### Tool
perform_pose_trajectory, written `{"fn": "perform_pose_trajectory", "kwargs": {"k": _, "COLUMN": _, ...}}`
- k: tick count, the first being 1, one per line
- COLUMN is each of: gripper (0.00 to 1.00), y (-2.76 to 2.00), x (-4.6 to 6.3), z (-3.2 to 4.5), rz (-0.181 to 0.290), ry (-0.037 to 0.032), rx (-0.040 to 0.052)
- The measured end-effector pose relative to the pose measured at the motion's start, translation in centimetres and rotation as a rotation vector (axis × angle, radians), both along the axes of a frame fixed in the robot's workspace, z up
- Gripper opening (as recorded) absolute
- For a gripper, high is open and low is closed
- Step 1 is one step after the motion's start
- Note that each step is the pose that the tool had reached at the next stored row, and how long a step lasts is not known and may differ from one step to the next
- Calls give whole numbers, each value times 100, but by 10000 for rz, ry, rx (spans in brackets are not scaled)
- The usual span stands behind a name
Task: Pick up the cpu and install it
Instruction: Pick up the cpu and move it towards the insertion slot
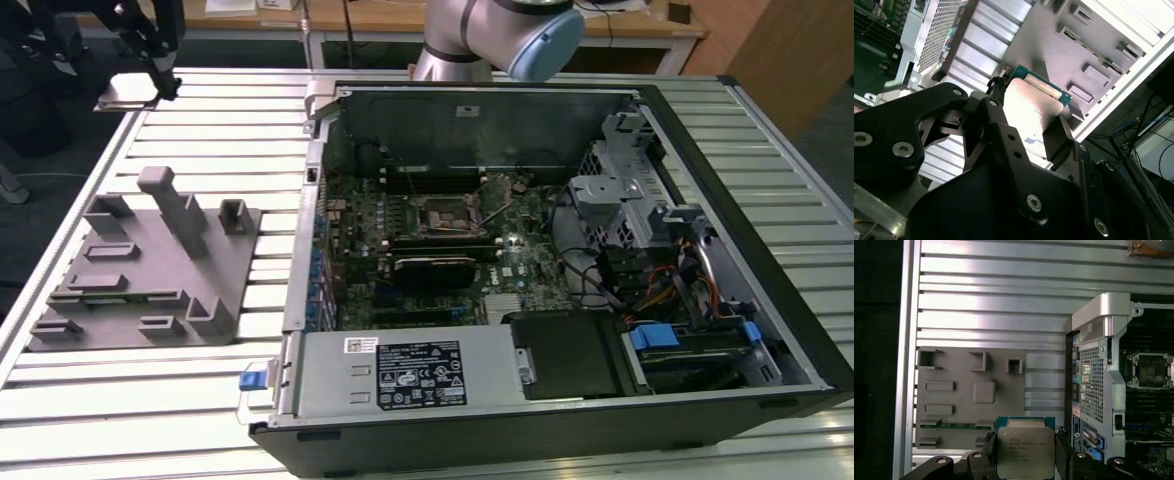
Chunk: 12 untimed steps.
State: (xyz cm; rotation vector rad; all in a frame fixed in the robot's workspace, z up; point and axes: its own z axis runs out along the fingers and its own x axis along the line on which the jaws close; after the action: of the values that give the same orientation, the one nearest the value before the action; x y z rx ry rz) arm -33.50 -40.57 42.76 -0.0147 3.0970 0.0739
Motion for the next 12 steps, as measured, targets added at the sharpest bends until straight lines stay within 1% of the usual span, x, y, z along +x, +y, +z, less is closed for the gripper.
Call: {"fn": "perform_pose_trajectory", "kwargs": {"k": 12, "gripper": 55, "y": 0, "x": 158, "z": 0, "rz": 0, "ry": 0, "rx": -30}}
